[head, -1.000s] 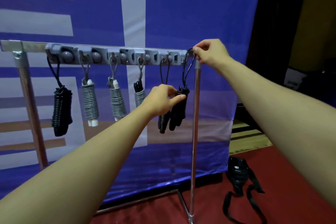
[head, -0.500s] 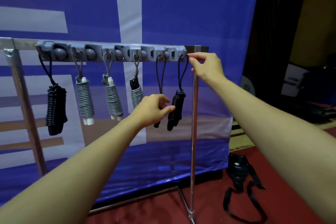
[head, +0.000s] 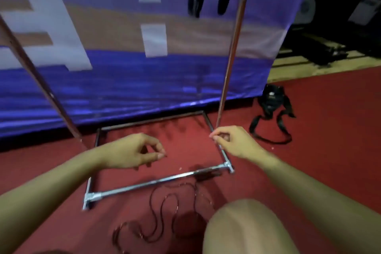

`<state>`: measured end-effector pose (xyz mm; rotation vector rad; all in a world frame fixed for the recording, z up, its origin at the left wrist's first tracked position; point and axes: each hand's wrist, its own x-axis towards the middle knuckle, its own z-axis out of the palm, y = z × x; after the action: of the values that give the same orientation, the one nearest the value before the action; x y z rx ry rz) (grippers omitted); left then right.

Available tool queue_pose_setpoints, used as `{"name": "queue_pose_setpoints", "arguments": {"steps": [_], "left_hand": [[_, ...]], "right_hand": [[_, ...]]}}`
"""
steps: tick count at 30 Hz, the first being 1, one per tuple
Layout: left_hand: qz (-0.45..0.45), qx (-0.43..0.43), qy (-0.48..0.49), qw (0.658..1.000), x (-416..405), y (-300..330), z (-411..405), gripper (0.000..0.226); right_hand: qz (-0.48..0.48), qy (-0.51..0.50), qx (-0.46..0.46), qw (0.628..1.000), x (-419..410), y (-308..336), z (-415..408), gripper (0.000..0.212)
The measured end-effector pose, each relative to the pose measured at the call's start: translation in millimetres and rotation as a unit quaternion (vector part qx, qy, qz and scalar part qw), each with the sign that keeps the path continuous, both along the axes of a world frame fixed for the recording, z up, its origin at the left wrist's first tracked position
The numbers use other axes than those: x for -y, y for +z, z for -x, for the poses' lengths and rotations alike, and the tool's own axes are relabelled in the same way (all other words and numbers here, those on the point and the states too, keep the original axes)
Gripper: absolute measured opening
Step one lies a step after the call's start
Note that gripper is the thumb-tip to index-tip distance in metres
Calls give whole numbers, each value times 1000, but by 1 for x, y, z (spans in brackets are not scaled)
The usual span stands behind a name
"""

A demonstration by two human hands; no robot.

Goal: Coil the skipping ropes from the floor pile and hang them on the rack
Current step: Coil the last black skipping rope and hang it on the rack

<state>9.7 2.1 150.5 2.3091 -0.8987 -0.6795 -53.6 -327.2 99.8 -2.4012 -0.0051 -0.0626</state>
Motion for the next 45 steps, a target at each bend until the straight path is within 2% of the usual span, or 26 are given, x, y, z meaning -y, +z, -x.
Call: {"name": "queue_pose_setpoints", "arguments": {"steps": [4,8,12,18,22,24,26,28,31,33,36,37,40,43,45], "left_hand": [[-7,-52,45,998,-42,-77,16,8],[-29,-111,79,990,-66,-138,32,14],[-32,-139,83,986,-67,-171,36,11],[-33,-151,89,984,-46,-194,31,12],[-53,-157,77,983,-35,-204,32,12],[-52,-159,72,983,-29,-203,31,12],[-43,-171,68,982,-25,-204,30,12],[-35,-178,61,982,-21,-197,31,13],[-18,-165,66,984,-9,-173,33,22],[9,-164,82,983,2,-148,33,40],[70,-151,102,981,20,-101,32,68],[100,-150,109,978,25,-81,34,65],[170,-128,98,972,34,-20,40,37],[208,-113,79,968,27,41,45,34],[208,-113,81,968,17,80,47,36]], "right_hand": [[1,3,-117,993,-2,-98,26,15],[27,13,-169,985,-1,-177,34,17],[107,8,-197,975,8,-250,20,33],[250,38,-247,935,-1,-282,-14,58],[340,46,-255,904,-5,-298,-28,52],[418,64,-232,876,-7,-302,-29,42],[470,88,-231,847,-11,-302,-24,41],[434,75,-263,859,-17,-287,-16,44],[226,25,-282,932,-32,-231,-9,33],[65,-6,-265,962,-48,-173,-4,29],[-54,36,-200,978,-79,-76,8,27],[-72,50,-170,982,-88,-49,13,24],[-75,88,-57,992,-116,25,26,13],[14,143,8,990,-130,89,30,21],[66,143,29,987,-129,128,30,27]]}}
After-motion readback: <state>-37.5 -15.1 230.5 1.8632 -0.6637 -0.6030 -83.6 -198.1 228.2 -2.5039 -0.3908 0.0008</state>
